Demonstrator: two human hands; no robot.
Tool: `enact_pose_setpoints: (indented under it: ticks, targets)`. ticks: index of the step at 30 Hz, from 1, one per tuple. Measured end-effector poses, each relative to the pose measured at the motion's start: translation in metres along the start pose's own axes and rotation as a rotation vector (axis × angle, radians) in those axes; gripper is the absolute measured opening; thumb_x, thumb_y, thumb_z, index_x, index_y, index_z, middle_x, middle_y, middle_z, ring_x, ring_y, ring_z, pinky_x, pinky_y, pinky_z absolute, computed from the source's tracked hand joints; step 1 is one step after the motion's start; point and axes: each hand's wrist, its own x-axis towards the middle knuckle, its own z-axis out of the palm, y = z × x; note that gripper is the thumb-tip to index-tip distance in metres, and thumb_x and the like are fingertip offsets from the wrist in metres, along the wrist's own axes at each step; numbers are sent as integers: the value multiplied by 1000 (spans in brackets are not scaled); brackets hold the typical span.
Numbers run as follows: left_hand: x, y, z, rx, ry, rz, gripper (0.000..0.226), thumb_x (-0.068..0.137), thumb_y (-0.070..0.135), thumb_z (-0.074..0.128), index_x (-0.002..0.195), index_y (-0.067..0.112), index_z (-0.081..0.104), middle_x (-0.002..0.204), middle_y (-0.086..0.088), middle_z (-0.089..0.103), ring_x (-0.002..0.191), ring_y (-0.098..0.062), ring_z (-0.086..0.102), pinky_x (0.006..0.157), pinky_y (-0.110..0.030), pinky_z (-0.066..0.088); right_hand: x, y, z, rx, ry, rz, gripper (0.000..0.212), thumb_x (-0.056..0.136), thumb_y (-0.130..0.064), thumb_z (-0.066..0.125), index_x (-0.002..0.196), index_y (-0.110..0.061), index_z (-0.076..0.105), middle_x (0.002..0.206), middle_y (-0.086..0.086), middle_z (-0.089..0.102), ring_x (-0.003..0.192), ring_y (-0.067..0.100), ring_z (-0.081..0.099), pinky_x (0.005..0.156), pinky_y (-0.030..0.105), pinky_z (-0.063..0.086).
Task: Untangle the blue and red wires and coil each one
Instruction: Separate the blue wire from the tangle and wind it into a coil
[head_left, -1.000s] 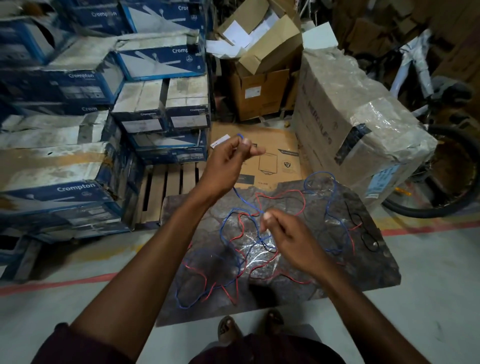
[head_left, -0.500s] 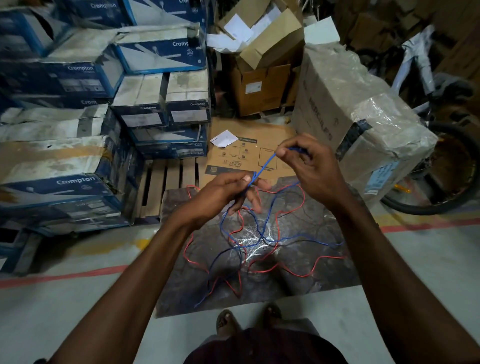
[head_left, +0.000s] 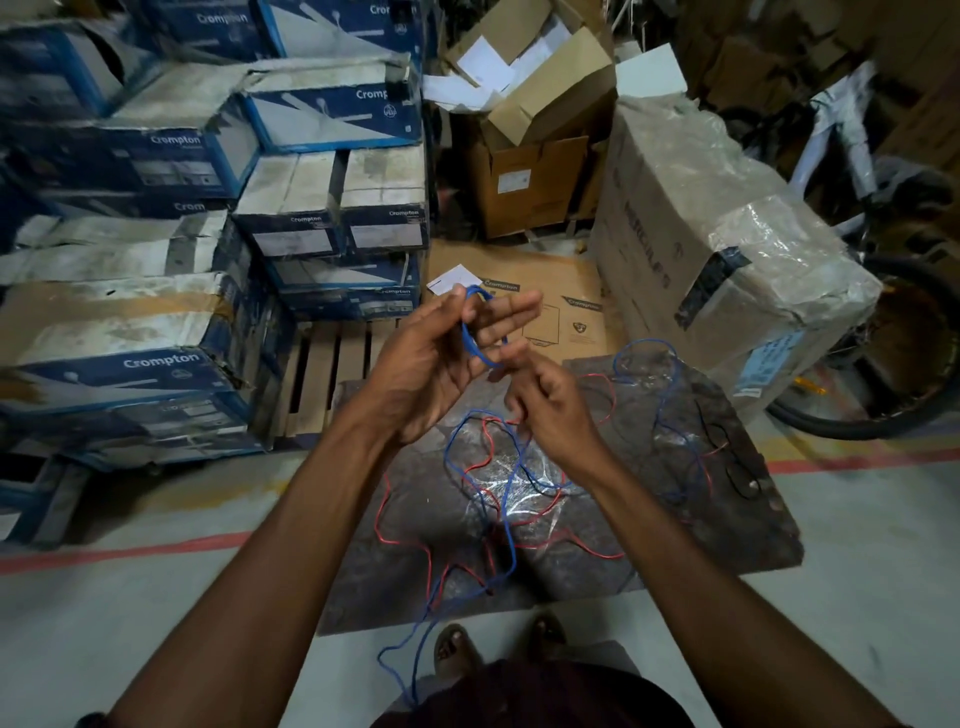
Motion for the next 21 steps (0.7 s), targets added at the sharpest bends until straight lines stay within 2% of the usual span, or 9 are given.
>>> enact_pose_setpoints:
  ticks: [2,4,7,10,12,14,16,18,21]
  targets:
    - [2,1,2,-64,-3,13,36,109,24,27,81,11,44,141,-32,51,134,-38,51,103,-41,51,-12,-1,7,107,-54,88,38,112,-23,38,85,-29,64,54,-4,37,45,5,37,42,24,49]
    - [5,0,3,-102,27,33,36,109,23,28,81,10,46,143,-32,49,135,-38,50,102,-40,51,-22,-2,12,254,-115,195,35,112,-29,37,92,-23,65,56,-4,32,46,8,33,40,24,49]
    - [16,3,0,-65,87,123,37,109,22,30,79,10,50,141,-29,53,135,-32,51,101,-33,51,-34,-8,17,309,-209,358,34,113,-28,33,96,-13,58,56,-6,35,40,3,28,34,14,30]
    - [26,5,-10,187,174,211,41,107,23,32,75,14,56,139,-25,55,137,-29,50,118,-44,34,-48,-16,5,-149,-305,204,37,114,-25,32,91,-13,58,52,-17,47,45,-1,38,50,14,33]
    - [25,-4,-19,497,228,189,39,105,32,34,77,21,59,146,-18,50,138,-22,49,119,-46,32,-49,-24,-12,-559,-358,62,36,113,-33,36,90,-22,62,64,-28,56,60,-4,50,65,23,40]
    - [21,-17,-28,771,214,156,36,104,38,35,84,24,61,142,-10,56,136,-16,51,117,-46,36,-46,-36,-30,-769,-374,-34,33,111,-39,38,93,-24,62,69,-23,59,65,-2,51,70,35,45]
    - [14,-31,-37,1049,148,142,36,106,36,34,95,14,60,126,-2,65,125,-8,59,109,-43,44,-41,-50,-43,-814,-385,-136,31,108,-41,38,94,-25,59,68,-16,54,66,-1,49,69,39,46]
    - [6,-38,-37,1245,67,100,33,107,32,35,103,11,61,109,8,70,101,3,67,94,-34,52,-33,-60,-54,-794,-366,-202,26,106,-42,39,95,-29,59,71,-20,52,68,-7,48,68,39,45]
    - [-5,-38,-30,1297,-12,29,28,106,37,36,105,31,63,89,14,74,68,-8,71,75,-31,52,-15,-68,-69,-764,-267,-293,25,104,-41,46,95,-27,64,78,-15,58,75,5,57,69,42,49]
